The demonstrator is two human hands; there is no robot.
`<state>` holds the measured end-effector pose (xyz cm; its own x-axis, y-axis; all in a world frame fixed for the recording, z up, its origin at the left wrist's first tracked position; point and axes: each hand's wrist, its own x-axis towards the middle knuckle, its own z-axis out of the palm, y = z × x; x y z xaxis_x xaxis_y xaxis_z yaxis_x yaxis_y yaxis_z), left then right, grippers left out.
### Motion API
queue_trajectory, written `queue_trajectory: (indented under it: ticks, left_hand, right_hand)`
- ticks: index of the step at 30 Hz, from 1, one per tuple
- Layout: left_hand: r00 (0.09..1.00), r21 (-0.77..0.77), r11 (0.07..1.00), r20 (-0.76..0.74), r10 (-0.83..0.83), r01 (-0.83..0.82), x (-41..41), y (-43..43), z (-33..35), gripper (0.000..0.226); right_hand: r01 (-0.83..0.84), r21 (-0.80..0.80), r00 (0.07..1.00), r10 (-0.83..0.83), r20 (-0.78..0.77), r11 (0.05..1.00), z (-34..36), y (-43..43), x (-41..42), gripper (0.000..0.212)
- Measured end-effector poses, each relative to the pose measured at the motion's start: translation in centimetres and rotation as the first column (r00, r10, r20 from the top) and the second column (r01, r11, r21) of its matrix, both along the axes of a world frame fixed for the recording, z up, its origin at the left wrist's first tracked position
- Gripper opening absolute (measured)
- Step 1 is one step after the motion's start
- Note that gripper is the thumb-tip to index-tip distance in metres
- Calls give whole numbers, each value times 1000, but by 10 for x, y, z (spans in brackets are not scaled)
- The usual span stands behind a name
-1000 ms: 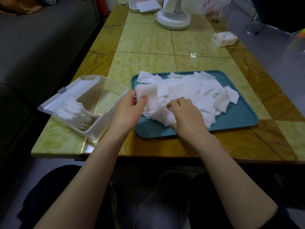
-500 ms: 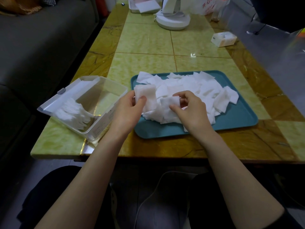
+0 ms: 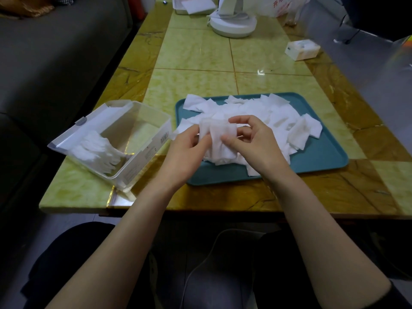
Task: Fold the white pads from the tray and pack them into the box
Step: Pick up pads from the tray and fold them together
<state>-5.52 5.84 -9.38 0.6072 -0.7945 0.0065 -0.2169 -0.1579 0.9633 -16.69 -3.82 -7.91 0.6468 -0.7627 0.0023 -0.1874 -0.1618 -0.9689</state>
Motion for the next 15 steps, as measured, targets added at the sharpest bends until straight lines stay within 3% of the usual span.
queue_trajectory:
  ticks: [5, 11, 15]
  left_hand:
    - [998, -6, 998, 22, -64, 64, -2, 1, 0, 43]
    - [997, -54, 996, -22, -79, 78, -3, 2, 1, 68]
    - [995, -12, 996, 44, -87, 87, -3, 2, -2, 39]
  right_hand:
    - [-5, 144, 999, -1, 44, 990, 0, 1, 1, 31]
    - [31, 38, 999, -32, 27, 999, -3, 5, 3, 34]
    - [40, -33, 999, -39, 26, 999, -4, 5, 4, 29]
